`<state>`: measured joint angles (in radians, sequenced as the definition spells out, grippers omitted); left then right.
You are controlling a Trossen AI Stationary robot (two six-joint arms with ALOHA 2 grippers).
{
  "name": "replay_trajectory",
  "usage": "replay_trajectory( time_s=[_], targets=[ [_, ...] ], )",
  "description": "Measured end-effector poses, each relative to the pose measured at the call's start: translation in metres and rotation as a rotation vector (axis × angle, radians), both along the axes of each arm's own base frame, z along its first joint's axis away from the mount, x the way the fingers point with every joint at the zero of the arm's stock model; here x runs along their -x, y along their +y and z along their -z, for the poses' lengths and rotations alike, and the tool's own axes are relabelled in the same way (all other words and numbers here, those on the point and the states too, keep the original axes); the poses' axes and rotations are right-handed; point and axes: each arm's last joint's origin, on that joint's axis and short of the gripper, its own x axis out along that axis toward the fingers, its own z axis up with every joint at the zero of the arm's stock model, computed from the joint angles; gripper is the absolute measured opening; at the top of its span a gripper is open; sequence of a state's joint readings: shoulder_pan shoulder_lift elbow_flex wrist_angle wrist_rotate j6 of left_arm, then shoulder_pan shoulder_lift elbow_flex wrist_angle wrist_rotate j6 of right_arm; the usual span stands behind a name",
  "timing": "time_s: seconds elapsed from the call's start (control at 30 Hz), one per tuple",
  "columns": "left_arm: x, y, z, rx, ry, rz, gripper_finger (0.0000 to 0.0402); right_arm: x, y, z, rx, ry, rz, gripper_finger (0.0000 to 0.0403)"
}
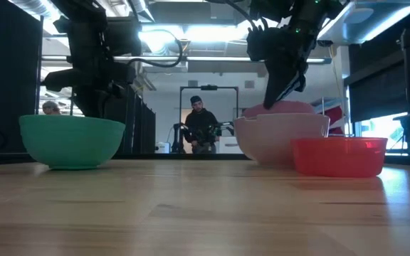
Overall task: Nest bowls inside each other
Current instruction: Stack the pink bowl on top of the white bowl, then stack the teal bowl on top of the pink bowl
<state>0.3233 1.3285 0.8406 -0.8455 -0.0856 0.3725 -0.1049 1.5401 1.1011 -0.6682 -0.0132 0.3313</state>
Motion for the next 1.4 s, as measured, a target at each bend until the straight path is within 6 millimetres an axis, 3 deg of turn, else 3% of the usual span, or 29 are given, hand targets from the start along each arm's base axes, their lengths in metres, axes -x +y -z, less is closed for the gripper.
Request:
replay_trajectory(
  time_s=[0.67,0.9,1.07,1.4],
  targets=[
    [0.0,0.0,-0.001,0.004,-0.001,-0.018,0.0,-0.006,-0.004,-0.046,0.111,-0.102,0.019,0.0158],
    [-0.006,0.002,-0.013,-0.015,-0.035,-0.025,0.0,-0.007,-0.005,-0.081,0.191,-0.132,0.02,0.015],
    [-0.009,0.003,-0.026,-0.034,-0.047,-0.032,0.0,-0.005,-0.006,-0.081,0.199,-0.105,0.019,0.0149],
    [-0.008,0.003,-0.025,-0.037,-0.038,-0.029,0.0,-0.004,-0.006,-0.081,0.207,-0.096,0.012,0.0149]
  ],
)
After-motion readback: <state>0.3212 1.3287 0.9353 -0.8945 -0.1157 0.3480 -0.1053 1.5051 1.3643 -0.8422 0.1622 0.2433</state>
